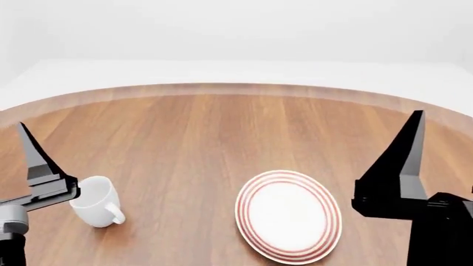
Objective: Pick up the white mug and put it on the plate, and put the chocolate pudding to the right of the plate.
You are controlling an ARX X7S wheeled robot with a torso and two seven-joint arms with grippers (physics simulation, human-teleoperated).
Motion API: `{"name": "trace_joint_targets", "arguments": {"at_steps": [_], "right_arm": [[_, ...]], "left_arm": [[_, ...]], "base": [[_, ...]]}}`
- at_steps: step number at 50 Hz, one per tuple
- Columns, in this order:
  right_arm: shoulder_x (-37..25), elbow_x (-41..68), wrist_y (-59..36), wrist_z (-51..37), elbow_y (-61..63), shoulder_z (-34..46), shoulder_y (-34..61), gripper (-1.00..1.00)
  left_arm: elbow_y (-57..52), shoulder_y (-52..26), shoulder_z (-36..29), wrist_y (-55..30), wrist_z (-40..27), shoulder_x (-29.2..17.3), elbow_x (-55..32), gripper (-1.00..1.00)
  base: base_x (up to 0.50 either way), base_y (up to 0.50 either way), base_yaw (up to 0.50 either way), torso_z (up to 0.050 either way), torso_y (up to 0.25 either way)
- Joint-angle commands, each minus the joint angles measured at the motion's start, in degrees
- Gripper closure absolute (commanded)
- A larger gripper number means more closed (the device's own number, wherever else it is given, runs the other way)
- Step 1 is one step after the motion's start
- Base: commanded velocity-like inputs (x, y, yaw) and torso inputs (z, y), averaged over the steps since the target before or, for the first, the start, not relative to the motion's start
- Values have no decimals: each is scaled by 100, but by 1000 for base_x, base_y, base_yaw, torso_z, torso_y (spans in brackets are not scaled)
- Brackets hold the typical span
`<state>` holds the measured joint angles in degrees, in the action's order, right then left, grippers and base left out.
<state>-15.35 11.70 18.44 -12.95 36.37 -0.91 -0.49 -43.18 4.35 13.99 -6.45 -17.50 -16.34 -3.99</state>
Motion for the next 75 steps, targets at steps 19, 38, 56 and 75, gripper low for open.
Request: {"name": "trace_joint_targets", "arguments": {"at_steps": [19,38,56,75], "right_arm": [[48,-103,36,45,-39,-67,-19,-100],[25,-110,95,43,-124,67,-64,-100],[-12,-82,111,15,-128,142,-64,-100],[-49,-31,143,-14,-170,204,-64,-100]], "left_arm": [[103,-92,-201,-449,51,-14,371,-100],[254,-1457,-781,-4051,-33,661,-927,-100],[1111,-3920,-354,-6866,-1686,1611,-1353,-100],[3512,-4786,-656,-5446,-4659,1598,-2882,-100]], "base": [[0,0,0,2,-153],[0,0,0,0,-6],[0,0,0,0,0],[0,0,0,0,0]]}}
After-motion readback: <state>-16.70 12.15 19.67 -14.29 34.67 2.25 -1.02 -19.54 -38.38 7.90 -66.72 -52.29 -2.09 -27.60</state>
